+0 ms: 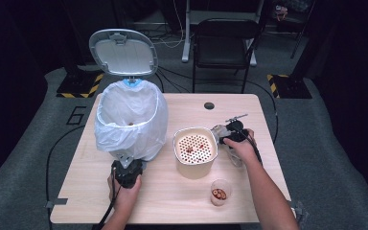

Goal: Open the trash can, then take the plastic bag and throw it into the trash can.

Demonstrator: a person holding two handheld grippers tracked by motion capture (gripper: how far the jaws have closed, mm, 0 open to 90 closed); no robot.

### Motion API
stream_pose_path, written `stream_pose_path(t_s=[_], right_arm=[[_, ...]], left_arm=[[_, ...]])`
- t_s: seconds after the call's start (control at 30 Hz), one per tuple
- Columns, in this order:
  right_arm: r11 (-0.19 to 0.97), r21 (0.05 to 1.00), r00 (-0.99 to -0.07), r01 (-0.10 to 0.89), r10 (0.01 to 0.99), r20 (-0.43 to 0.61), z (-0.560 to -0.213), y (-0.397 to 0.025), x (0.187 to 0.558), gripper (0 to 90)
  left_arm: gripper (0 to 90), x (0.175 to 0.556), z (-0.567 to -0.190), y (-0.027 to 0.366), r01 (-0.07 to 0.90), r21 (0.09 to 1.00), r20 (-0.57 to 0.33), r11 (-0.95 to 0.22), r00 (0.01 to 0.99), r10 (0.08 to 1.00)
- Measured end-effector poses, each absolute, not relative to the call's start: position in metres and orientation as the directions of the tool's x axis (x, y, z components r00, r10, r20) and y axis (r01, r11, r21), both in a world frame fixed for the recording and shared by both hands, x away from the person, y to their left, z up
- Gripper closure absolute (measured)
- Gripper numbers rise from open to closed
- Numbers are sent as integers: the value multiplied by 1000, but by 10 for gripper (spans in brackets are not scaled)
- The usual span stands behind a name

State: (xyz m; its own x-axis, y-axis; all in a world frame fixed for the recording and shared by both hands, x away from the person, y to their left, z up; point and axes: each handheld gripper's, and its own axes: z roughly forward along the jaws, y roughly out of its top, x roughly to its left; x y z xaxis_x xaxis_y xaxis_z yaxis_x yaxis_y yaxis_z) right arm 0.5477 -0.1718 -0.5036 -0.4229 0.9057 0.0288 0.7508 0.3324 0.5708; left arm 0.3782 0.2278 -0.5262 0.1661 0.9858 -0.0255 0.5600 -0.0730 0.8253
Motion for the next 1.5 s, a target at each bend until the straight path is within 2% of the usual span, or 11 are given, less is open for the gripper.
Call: stream_pose_path(t_s=[0.13, 0.23, 0.3, 0.47, 0.6, 1.37, 1.5], right_arm=[[358, 569, -442, 741, 897, 12, -504, -173, 548, 332], [364, 573, -446, 734, 895, 4, -504, -172, 546, 380], [365, 579, -453, 729, 892, 7, -503, -172, 544, 500], [379, 586, -471, 717, 882, 6, -502, -172, 542, 711], [386, 574, -474, 722, 880, 4, -499, -171, 540, 813], [349, 651, -509, 674, 858, 67, -418, -192, 525, 835], [365, 657, -522, 660, 851, 52, -404, -195, 523, 836]], left_arm=[[635, 378, -527, 228, 556, 828, -23, -74, 166, 986], [636, 378, -526, 228, 559, 825, -21, -79, 169, 985], [636, 378, -526, 228, 559, 825, -20, -79, 169, 985], [636, 378, -526, 228, 560, 824, -20, -80, 169, 985], [635, 378, -526, 228, 561, 824, -20, -80, 170, 985], [635, 378, -527, 228, 559, 826, -26, -73, 168, 985], [635, 378, -527, 228, 556, 828, -26, -73, 169, 985]])
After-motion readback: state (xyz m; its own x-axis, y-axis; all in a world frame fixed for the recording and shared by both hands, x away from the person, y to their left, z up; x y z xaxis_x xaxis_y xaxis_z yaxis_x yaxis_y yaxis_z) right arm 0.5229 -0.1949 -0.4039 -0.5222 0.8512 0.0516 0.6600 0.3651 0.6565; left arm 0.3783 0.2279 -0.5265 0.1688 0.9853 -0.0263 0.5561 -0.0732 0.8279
